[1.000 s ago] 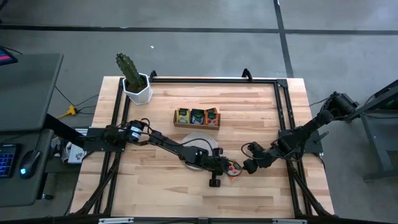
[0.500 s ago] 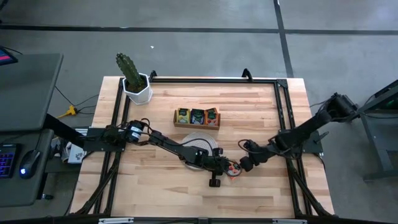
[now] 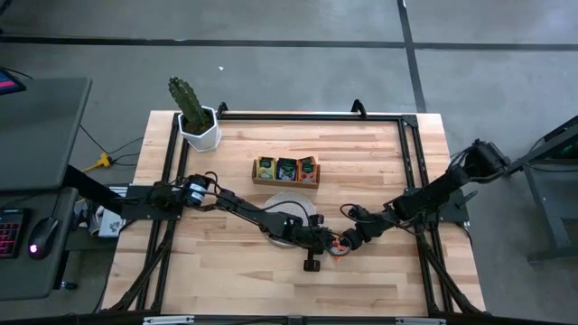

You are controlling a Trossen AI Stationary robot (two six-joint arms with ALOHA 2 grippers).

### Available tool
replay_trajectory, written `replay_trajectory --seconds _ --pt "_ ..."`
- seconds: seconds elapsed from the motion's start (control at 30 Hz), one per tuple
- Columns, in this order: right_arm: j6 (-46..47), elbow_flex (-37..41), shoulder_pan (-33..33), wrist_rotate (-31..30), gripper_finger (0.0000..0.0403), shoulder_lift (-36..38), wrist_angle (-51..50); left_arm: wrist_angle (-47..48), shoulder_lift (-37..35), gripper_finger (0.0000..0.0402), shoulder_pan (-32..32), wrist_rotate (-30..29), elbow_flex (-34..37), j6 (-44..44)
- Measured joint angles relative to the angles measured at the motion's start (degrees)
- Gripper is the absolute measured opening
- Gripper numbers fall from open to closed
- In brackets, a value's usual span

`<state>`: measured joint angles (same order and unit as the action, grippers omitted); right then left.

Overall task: Pick & Place Tea
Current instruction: Put the orange tea bag into the right section of the wooden organizer

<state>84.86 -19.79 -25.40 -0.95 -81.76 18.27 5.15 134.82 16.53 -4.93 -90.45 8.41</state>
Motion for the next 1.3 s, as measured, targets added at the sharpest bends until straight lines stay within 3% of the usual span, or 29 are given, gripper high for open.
replay_trajectory --seconds 0.13,0.37,0.63,0.93,1.17,1.3 --pt "0.1 0.0 0.0 0.0 0.0139 -0.1 -0.3 0.0 0.0 0.0000 0.0 0.0 0.0 0.0" --pt "-1.0 0.0 0.0 -0.1 0.0010 -0.1 -0.7 -0.1 0.0 0.0000 0.0 0.0 0.0 -1.1" --pt "-1.3 0.0 0.0 0.0 0.0003 -0.1 -1.4 -2.2 -0.8 0.0005 0.0 0.3 0.4 -3.9" --pt "-2.7 0.1 -0.1 0.1 0.0001 -0.1 -3.0 1.3 -6.4 0.0056 -1.5 5.8 0.9 -8.4" --pt "-2.9 0.0 -0.1 0.0 0.0001 -0.1 -4.3 13.6 -16.6 0.0058 -2.8 2.7 0.7 -15.5" --pt "-3.5 0.0 -0.1 -0.7 0.0000 -0.1 -4.8 17.3 -22.1 0.0058 -2.6 -4.6 2.1 -17.6"
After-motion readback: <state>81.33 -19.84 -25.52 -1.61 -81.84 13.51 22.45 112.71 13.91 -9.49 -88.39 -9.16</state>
